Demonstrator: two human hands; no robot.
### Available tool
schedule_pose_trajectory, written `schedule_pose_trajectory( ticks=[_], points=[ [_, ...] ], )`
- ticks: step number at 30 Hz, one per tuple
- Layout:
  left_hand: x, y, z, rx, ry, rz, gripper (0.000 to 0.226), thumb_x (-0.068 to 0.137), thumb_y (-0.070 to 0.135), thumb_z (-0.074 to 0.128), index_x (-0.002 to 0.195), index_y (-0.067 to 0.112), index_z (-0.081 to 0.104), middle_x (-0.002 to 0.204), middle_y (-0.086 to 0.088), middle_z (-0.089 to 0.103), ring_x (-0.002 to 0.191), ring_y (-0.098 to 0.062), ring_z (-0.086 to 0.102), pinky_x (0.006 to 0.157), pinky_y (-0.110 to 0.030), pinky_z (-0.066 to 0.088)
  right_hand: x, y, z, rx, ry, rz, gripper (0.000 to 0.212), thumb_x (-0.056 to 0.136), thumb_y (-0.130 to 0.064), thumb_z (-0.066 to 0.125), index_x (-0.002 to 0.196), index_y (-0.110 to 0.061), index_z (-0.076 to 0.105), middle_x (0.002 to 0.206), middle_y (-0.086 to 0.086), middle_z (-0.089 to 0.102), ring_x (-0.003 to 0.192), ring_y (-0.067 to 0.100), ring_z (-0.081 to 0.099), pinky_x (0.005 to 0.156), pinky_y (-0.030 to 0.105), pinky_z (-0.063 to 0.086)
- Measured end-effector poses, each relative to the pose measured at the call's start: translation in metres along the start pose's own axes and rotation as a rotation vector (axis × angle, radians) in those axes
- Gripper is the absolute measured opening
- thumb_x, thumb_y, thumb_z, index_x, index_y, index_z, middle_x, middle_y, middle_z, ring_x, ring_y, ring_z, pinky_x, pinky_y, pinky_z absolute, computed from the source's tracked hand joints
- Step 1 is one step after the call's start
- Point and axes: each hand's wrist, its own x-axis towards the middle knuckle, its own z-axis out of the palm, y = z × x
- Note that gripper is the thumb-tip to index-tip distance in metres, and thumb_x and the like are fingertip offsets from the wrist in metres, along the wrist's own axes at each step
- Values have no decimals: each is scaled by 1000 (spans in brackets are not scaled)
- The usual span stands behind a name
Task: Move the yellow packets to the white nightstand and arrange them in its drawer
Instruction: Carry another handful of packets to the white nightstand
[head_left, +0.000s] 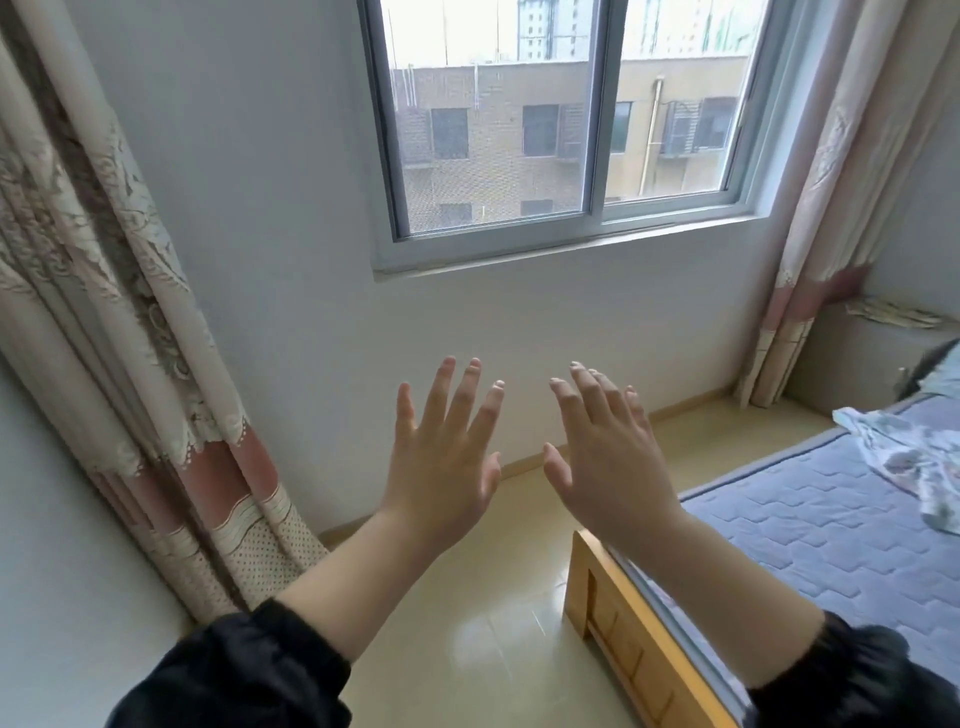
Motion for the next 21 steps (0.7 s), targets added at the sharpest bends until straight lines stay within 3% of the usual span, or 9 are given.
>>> schedule_pose_trajectory(
  ticks=[8, 14, 21],
  points=[
    [158, -36, 147, -3, 34, 88, 81, 74, 44, 72, 141, 18, 35, 152, -13, 34, 142, -34, 23, 105, -63, 17, 135, 85, 132, -30, 15, 97, 64, 79, -32, 67, 133, -9, 41, 139, 15, 45, 130, 33, 44, 105, 54, 34],
    [296, -62, 242, -36, 67, 141, 81, 72, 42, 74, 140, 18, 37, 150, -12, 38, 141, -31, 22, 104, -61, 20, 249, 151, 222, -54, -23, 167, 61, 84, -44, 36, 135, -10, 41, 141, 15, 43, 131, 30, 39, 103, 55, 35],
    [426, -85, 354, -123, 53, 179, 83, 68, 43, 76, 138, 18, 39, 148, -12, 41, 139, -32, 27, 102, -63, 31, 363, 214, 322, -101, -46, 226, 64, 86, -49, 34, 139, -13, 38, 147, 13, 39, 136, 30, 37, 106, 54, 28]
  ],
)
